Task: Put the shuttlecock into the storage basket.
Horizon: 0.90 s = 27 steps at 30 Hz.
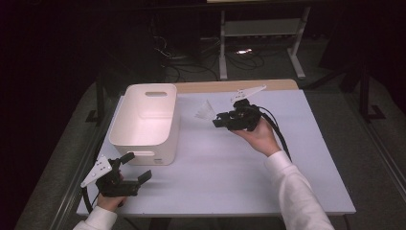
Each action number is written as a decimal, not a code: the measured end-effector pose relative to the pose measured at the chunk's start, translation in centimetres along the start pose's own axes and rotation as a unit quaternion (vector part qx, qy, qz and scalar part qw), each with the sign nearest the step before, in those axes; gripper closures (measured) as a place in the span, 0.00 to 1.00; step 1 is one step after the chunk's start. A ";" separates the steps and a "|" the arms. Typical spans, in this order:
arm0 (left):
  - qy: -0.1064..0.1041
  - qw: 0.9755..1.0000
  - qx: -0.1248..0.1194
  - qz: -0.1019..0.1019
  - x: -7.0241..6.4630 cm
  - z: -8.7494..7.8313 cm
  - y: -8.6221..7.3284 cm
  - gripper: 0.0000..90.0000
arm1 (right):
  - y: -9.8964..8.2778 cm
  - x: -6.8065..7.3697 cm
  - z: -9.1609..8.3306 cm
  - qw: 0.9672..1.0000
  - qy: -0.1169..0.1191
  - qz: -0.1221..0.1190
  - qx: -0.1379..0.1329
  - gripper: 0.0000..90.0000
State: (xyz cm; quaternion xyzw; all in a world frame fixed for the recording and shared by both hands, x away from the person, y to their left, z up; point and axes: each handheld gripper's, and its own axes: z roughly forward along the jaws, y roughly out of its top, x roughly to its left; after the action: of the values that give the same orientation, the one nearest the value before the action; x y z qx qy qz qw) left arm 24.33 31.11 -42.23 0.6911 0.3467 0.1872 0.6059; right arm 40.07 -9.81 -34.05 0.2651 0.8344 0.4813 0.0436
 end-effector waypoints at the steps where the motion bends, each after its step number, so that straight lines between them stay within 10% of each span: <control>1: 0.000 1.000 0.000 0.000 0.0 0.0 0.0 0.00 | 0.1 0.0 0.0 1.000 0.002 -0.003 -0.001 0.70; 27: -0.001 1.000 -0.001 -0.004 -0.1 -0.1 0.0 0.00 | 4.1 2.6 1.2 0.999 0.022 -0.037 -0.021 0.70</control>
State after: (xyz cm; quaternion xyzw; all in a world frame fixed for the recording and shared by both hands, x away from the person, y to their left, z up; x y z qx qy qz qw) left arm 24.22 31.06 -42.19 0.6893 0.3486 0.1847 0.6077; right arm 39.85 -5.99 -30.83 0.2220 0.8340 0.5027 0.0487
